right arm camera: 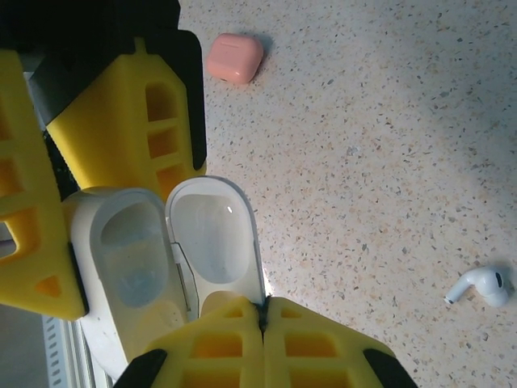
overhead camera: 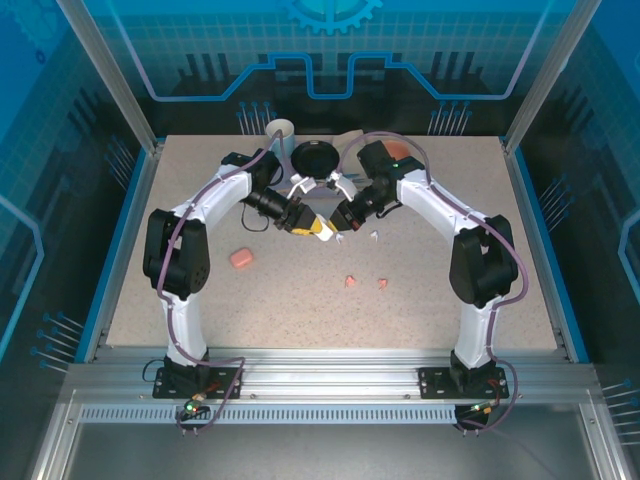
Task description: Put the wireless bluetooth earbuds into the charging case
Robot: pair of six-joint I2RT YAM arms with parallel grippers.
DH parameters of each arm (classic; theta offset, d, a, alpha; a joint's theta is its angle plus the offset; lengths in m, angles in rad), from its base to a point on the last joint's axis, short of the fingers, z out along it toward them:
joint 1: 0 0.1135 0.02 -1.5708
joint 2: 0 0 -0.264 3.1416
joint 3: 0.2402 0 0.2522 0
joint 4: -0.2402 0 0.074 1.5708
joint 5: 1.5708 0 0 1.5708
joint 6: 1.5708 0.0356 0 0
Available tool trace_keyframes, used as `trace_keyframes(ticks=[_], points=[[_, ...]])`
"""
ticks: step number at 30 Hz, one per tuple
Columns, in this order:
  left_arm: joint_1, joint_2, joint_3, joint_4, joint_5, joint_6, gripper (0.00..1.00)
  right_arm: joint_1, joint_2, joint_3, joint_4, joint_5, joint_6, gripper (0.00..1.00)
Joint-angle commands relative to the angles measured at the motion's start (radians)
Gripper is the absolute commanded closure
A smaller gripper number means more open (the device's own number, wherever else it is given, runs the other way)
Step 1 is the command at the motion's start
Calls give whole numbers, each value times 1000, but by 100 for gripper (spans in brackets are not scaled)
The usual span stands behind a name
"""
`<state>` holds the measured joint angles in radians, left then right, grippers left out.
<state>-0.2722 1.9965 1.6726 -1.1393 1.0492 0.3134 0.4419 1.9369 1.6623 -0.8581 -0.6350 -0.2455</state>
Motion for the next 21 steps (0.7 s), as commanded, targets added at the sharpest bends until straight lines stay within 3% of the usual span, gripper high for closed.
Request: trace_keyframes(ticks=[1, 4, 6, 9, 13, 16, 21], points=[[-4, -29, -26, 46, 36, -10, 100, -22, -42, 9, 51, -16, 57, 91], [-4, -81, -80, 125, 21, -43, 100, -50, -85, -15, 90, 10, 120, 61], [-4, -128, -133, 202, 2, -82, 100, -79, -121, -28, 106, 21, 170, 52], [-4, -198, -211, 314, -42, -139, 100, -129, -169, -52, 123, 37, 249, 43], [-4, -318, -352, 541, -146, -259, 100, -188, -233, -110, 161, 62, 404, 40], [-8, -423, -516, 778, -254, -359, 100, -178, -274, -154, 162, 151, 508, 37], [-42, -597, -791, 1168, -456, -399, 100, -97, -307, -186, 116, 392, 629, 33]])
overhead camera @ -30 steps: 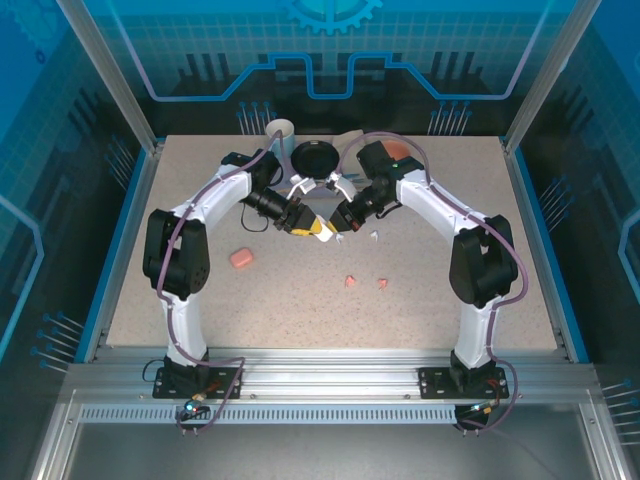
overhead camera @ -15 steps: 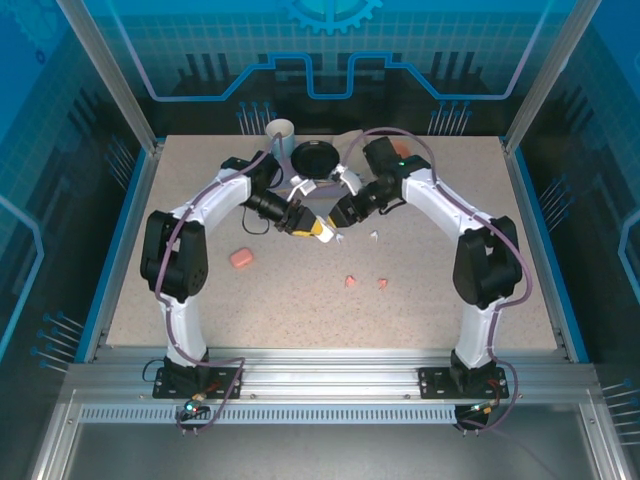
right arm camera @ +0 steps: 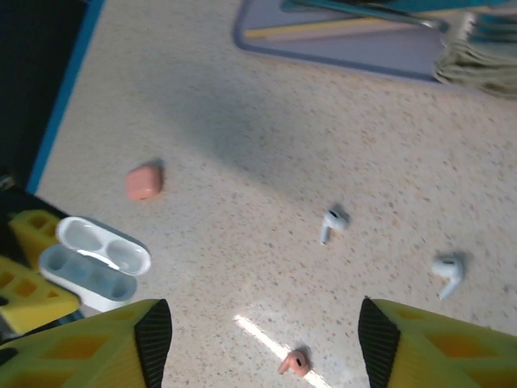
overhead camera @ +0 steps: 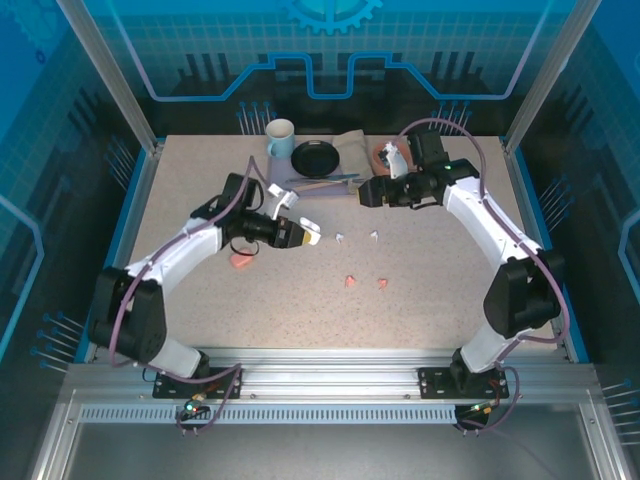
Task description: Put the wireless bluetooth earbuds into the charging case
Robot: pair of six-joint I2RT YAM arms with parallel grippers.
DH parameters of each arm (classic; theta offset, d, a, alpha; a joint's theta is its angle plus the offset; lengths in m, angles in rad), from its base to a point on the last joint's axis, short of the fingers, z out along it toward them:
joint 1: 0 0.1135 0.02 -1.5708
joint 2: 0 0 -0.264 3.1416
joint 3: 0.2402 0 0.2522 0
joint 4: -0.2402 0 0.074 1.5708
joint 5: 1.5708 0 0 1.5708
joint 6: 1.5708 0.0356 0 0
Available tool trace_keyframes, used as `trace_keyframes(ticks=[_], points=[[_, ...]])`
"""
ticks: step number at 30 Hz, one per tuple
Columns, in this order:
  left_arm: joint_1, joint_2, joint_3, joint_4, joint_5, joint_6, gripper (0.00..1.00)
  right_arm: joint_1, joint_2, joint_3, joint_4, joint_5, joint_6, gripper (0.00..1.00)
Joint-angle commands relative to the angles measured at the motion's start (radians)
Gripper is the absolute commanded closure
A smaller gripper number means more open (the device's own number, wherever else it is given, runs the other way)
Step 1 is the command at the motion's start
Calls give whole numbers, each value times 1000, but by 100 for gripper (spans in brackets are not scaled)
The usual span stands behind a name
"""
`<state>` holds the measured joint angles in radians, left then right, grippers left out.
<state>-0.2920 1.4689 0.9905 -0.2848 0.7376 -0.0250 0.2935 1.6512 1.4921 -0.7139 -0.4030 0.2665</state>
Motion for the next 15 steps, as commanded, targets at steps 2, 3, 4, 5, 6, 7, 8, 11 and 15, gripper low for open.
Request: trace_keyframes(ticks=[2, 3, 4, 5, 6, 7, 8, 11, 15], points=[[-42, -130, -226, 506, -202, -53, 100, 92, -14, -15, -50, 248, 156, 33], [-53, -157, -287, 605, -234, -43, 100, 117, -9, -17, -57, 298, 175, 32], [-61, -176, -333, 677, -266, -32, 100, 134, -3, -17, -66, 345, 198, 30], [-71, -192, -381, 763, -300, -25, 100, 154, 2, -21, -67, 396, 227, 28], [-83, -201, -424, 838, -343, -18, 100, 171, 9, -28, -60, 427, 246, 28], [-91, -206, -458, 896, -373, -12, 100, 182, 15, -30, -61, 462, 269, 28], [-99, -208, -486, 955, -404, -9, 100, 198, 21, -35, -59, 505, 295, 27], [-128, -198, -556, 1117, -464, -9, 100, 229, 36, -55, -37, 574, 356, 25], [-167, -175, -588, 1249, -463, -4, 100, 245, 82, -55, -15, 575, 395, 25]])
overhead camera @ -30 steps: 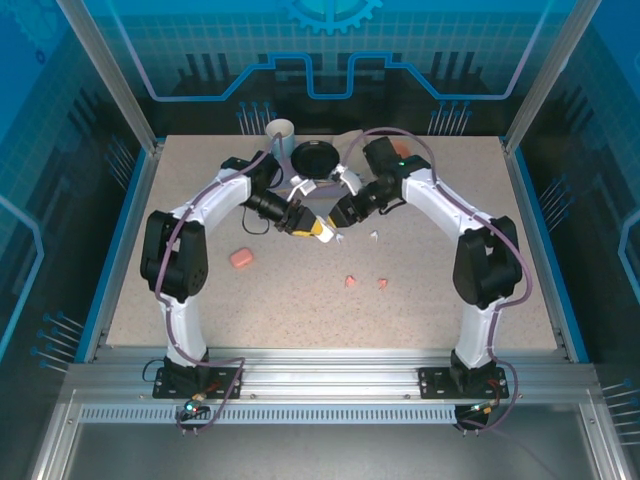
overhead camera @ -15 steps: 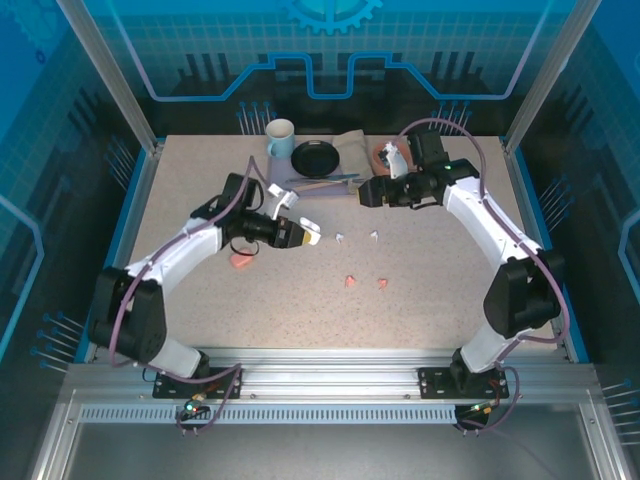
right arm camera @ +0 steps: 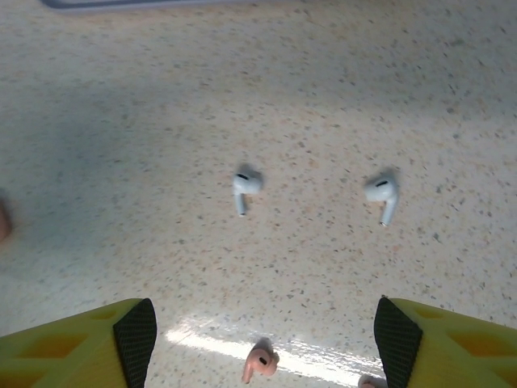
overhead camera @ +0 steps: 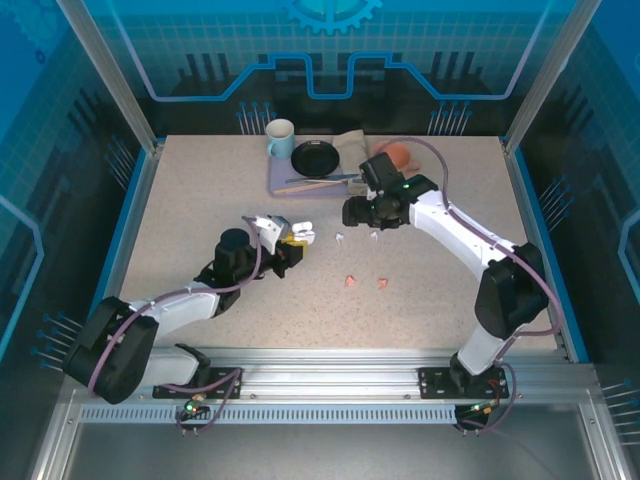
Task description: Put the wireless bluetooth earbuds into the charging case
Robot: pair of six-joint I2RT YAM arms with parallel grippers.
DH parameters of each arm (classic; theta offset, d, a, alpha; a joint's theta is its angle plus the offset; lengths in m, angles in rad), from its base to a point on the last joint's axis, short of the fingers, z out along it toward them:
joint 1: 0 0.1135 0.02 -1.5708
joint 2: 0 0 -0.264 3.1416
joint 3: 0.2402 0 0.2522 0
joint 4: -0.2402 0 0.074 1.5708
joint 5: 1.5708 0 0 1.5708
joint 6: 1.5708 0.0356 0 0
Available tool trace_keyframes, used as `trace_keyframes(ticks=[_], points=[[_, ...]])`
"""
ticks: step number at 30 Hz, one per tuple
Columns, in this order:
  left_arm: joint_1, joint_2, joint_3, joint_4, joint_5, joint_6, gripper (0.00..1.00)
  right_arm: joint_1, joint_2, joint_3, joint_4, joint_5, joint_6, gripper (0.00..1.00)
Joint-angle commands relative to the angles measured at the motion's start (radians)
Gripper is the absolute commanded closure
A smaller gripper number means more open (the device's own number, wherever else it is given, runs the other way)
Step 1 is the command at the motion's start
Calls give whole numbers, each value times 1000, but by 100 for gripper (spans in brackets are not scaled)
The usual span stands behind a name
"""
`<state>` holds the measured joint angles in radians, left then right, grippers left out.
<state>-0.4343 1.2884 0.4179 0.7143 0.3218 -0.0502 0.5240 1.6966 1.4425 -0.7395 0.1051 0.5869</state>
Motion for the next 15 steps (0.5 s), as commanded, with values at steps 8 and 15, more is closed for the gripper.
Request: trace_keyframes(ticks=[8, 15], points=[[-56, 70, -56, 436, 64, 44, 100, 13, 164, 44, 34, 2, 170, 25], [-141, -21, -133, 464, -160, 220, 100, 11, 293, 167, 6, -50, 181, 25]])
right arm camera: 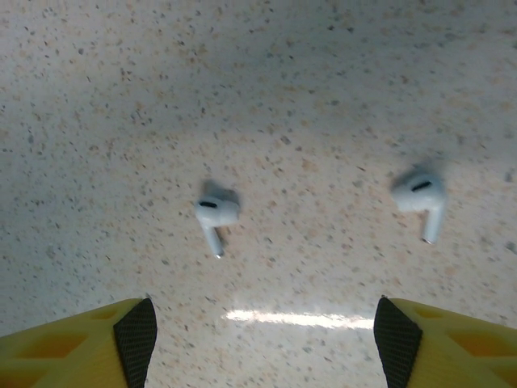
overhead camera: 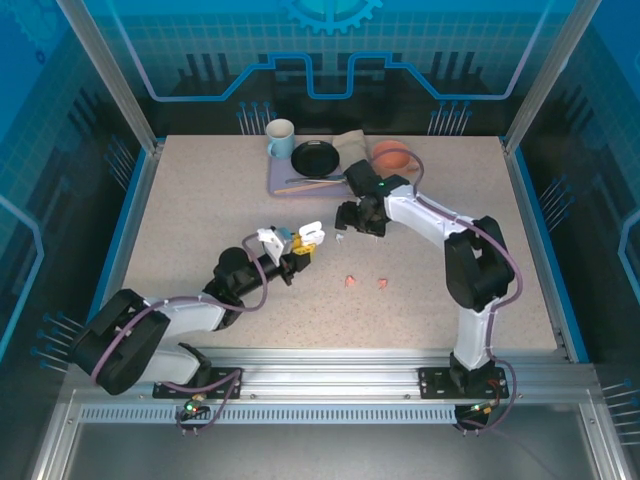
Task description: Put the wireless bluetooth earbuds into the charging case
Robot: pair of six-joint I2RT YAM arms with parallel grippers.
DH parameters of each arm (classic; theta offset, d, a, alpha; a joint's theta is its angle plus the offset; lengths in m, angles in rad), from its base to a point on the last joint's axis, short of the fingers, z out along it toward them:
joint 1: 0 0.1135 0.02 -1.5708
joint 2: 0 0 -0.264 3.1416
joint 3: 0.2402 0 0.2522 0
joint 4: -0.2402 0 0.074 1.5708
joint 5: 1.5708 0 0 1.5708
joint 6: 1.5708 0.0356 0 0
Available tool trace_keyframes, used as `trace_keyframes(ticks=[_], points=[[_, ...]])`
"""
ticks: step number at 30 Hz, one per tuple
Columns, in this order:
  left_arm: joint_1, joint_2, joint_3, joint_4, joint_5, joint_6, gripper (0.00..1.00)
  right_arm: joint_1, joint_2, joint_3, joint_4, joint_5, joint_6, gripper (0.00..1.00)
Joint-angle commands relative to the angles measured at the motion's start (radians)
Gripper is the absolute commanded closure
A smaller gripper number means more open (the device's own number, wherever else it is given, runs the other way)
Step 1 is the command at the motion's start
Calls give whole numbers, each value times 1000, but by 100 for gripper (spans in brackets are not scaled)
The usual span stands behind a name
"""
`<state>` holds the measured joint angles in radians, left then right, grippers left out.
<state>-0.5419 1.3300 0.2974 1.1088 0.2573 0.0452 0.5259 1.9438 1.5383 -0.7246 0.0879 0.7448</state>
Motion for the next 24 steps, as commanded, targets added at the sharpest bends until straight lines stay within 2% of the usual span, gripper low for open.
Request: trace_keyframes(ticks=[1, 8, 24], points=[[-39, -83, -12, 50, -97, 142, 100, 11, 61, 85, -18, -33, 20, 25], [-40, -179, -1, -66, -107, 193, 100, 17, 155, 158, -64, 15, 33, 26], [-40, -192, 14, -92, -119, 178, 100, 41, 255, 216, -78, -4, 40, 34]])
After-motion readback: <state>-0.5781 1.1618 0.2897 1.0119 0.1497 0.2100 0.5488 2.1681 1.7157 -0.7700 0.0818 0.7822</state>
